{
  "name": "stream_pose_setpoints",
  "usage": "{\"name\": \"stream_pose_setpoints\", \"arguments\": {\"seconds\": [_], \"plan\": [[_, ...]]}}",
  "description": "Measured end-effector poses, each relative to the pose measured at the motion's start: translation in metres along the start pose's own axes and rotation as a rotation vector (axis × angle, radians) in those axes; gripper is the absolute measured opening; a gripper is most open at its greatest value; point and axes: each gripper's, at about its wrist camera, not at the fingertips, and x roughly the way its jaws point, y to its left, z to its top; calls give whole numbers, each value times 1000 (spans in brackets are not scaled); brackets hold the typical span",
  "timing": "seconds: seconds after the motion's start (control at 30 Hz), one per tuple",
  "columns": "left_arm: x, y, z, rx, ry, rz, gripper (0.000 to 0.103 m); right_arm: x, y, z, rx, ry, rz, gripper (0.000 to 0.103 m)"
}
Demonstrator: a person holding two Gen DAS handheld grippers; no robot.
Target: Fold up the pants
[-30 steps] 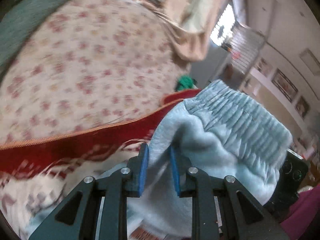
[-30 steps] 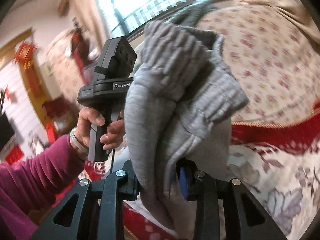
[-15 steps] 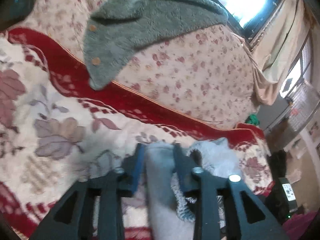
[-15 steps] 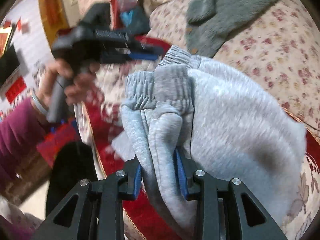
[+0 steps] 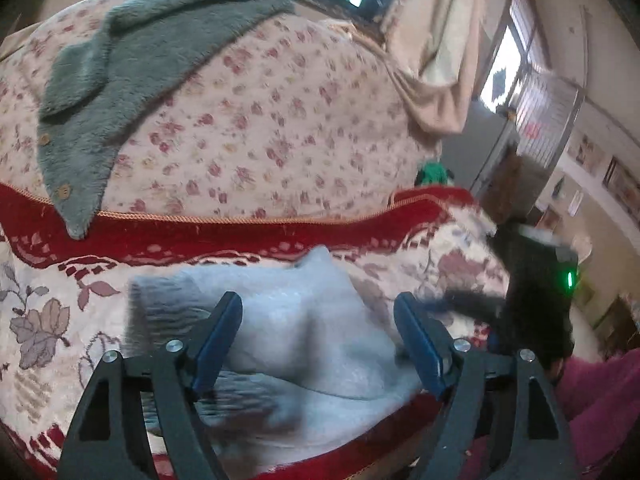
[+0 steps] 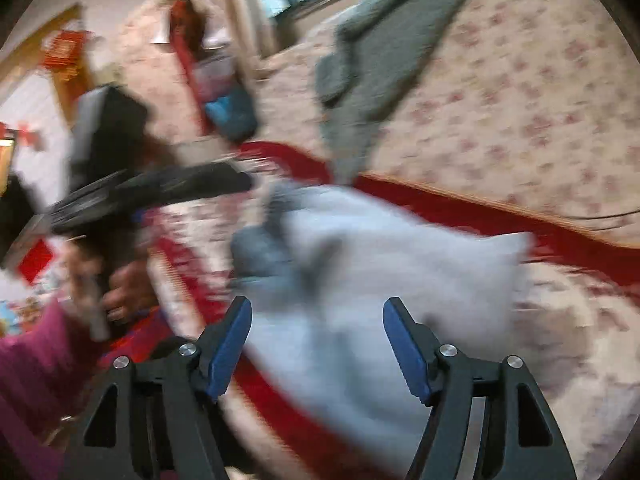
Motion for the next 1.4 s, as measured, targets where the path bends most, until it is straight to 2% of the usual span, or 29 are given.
{"name": "stream_pose_setpoints", "arguments": {"seconds": [0.07,0.17,0.3,0.37,0.43,0.53,0.63,0.77,0.9,1.07,1.17,1.23,1.4], "plan": [[12,-7,-6,19,35,30,78,-2,-18,5,26,-13,-73,73],[27,-6,-18,-7,97,43,78,4,-45,13,76,12,-141,73],[31,3,-42,-14,143,128,78,34,-51,20,80,59,-148,73],[31,14,-55,-47,163,127,77,49,-48,24,69,77,-153,73],[30,26,-66,-80,163,120,77,71,-45,27,66,99,-163,73],[28,36,-75,-104,139,108,77,99,-41,31,40,90,-234,82],[32,38,-81,-94,117,117,77,124,-36,35,5,133,-303,90],[36,41,-79,-114,102,121,77,135,-45,35,36,145,-301,95],[33,39,-75,-147,87,126,77,118,-52,32,86,99,-264,95],[28,25,-73,-158,67,193,77,83,-50,15,142,99,-234,95],[25,13,-71,-126,56,259,78,58,-38,-4,117,81,-203,95],[23,9,-70,-117,48,274,79,46,-29,-13,87,68,-200,95],[18,6,-64,-160,29,343,82,36,-19,-32,57,102,-169,95]]}}
